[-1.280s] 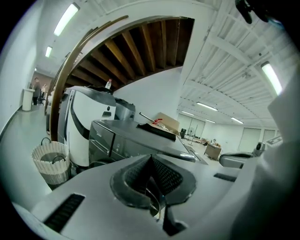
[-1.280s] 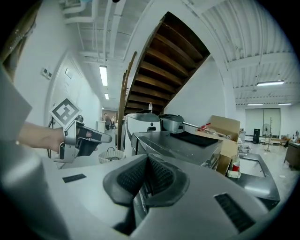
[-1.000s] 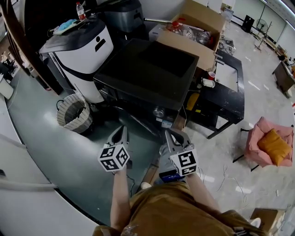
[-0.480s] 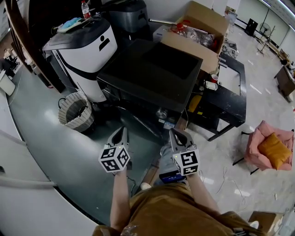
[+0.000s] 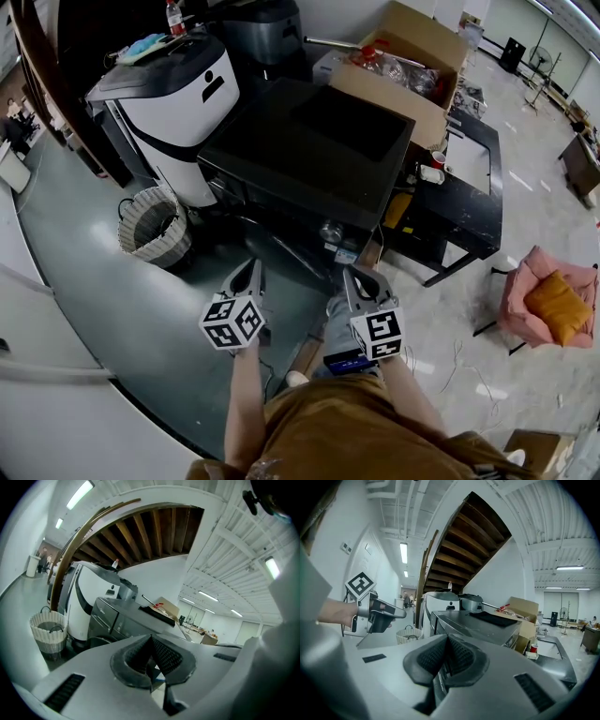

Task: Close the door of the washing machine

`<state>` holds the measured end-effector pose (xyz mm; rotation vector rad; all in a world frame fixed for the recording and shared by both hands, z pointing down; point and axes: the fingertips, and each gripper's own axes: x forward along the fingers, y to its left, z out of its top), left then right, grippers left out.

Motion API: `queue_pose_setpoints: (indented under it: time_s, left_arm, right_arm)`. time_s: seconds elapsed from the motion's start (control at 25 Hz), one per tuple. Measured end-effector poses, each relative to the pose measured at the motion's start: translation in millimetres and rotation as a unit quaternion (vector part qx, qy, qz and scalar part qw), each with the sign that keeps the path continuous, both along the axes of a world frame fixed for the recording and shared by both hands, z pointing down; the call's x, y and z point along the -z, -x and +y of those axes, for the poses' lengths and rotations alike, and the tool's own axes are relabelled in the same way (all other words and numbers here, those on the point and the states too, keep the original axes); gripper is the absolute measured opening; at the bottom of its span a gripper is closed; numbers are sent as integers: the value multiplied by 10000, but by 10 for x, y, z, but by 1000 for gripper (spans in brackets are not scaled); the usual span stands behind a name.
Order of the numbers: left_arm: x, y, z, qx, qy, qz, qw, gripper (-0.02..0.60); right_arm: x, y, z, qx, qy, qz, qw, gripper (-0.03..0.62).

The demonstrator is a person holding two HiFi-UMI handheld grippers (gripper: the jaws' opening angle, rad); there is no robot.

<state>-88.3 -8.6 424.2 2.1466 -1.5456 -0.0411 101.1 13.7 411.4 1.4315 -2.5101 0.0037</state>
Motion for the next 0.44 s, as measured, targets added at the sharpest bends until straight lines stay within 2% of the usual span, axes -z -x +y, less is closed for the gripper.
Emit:
queue_pose_setpoints:
  time_s: [0.08, 0.2, 0.44]
  left_arm:
    - [-24, -2, -9, -43, 40, 211, 9998, 25]
    - [-52, 10, -16, -36, 56, 334, 9994, 25]
    - [-135, -71, -34, -146, 142, 8, 9998, 25]
  right_arm:
    - [-12, -20, -13, -21, 18, 3, 10000, 12]
    - [-16, -30, -33, -40, 26, -2, 10000, 12]
    - [-39, -13, -34, 18, 57, 33, 10000, 12]
